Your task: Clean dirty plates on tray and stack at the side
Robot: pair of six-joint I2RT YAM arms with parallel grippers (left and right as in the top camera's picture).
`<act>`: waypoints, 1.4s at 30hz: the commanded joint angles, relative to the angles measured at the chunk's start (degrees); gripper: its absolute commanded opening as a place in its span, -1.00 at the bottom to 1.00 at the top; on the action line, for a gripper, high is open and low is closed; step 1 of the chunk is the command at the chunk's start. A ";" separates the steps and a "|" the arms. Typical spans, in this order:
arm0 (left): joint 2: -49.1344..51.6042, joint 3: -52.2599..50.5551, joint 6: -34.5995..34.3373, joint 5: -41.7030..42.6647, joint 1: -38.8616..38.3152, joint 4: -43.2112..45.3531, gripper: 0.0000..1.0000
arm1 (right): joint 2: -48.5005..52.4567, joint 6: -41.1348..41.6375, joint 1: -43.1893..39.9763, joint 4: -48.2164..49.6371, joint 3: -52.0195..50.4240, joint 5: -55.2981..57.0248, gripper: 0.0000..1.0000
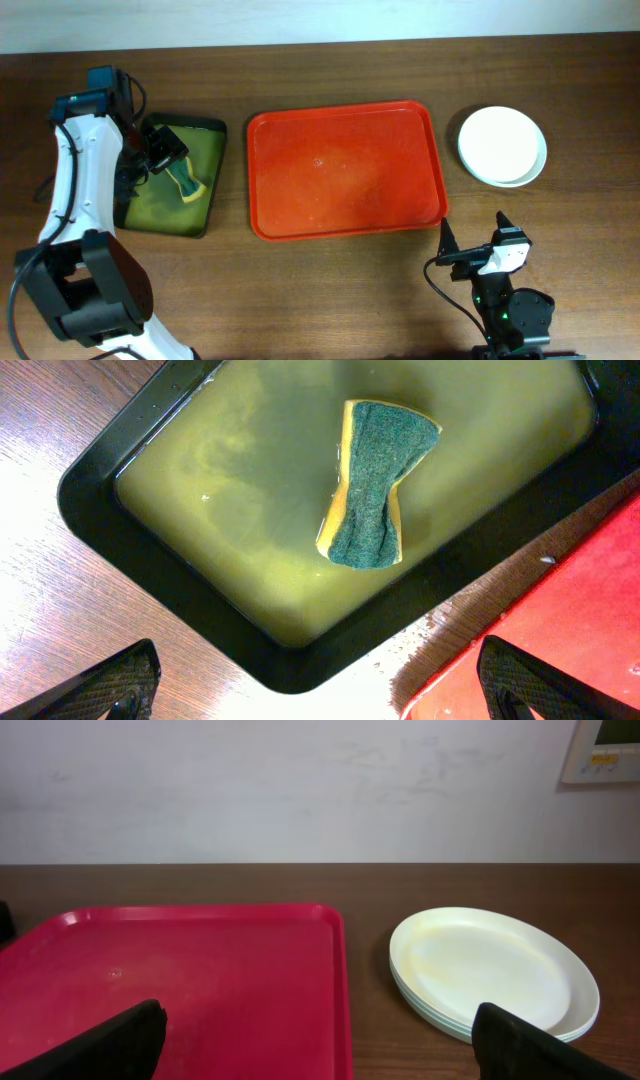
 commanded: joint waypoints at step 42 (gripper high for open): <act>-60.17 -56.96 10.43 -6.58 -13.35 37.03 0.99 | -0.59 -0.15 0.37 -0.42 -0.31 0.94 0.97</act>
